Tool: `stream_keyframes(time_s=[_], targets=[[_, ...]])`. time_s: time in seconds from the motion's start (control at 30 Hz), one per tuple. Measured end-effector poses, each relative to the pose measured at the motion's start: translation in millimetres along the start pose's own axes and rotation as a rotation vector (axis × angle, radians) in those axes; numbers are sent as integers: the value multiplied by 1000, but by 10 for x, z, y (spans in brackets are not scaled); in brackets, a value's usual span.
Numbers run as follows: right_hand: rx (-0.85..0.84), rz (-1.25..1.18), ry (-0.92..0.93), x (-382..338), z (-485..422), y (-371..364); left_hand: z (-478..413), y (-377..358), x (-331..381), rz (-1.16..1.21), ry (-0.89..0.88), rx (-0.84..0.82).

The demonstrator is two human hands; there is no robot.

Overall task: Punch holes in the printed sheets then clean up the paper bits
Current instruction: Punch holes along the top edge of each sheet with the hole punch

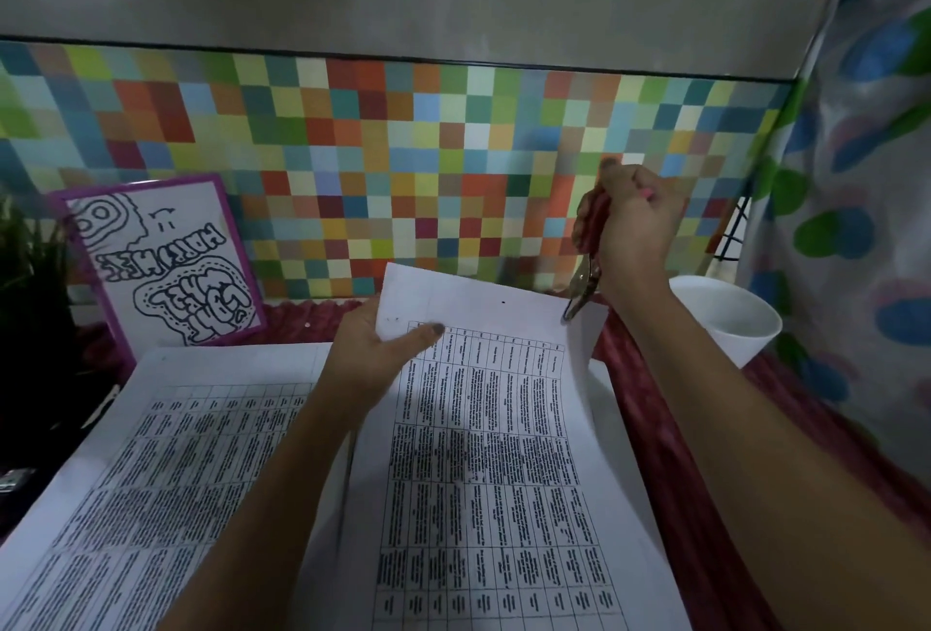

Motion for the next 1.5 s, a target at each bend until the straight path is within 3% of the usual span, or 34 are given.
stream_keyframes(time_s=[0.1,0.17,0.23,0.33,0.5,0.87,0.97,1.13,1.27,1.4,1.5], targets=[[-101,20,80,-87,94,-123,136,184,246,-267,-250,345],[-162,6,137,-158,173,-214,324,51,532,-498,-492,458],[-200,-5,170,-218,226,-295,411,-303,734,-723,-593,362],[-200,-34,183,-281,243,-362,337,-749,728,-937,-582,164],[-168,-78,175,-305,261,-349,165,-815,644,-704,-599,-15],[-110,-177,-90,-233,292,-272,220,-774,644,-664,-614,148],[-105,-159,-85,-259,282,-219,240,-796,676,-712,-652,201],[-119,-160,-11,-412,208,-35,283,-788,744,-645,-686,201],[-125,-342,-209,-252,198,-19,278,-864,802,-708,-701,181],[-171,-235,-309,-154,238,-78,269,-973,694,-871,-712,155],[-96,-192,-237,-215,132,85,219,-847,638,-780,-643,169]])
Point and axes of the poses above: each hand's wrist, its own z-axis away from the middle knuckle, its own y-axis out of the back of the hand, x = y × z, the point moved 8 cm from there along -z, towards the middle knuckle, and after that the axes turned 13 degrees about y, right-handed, at the moved point
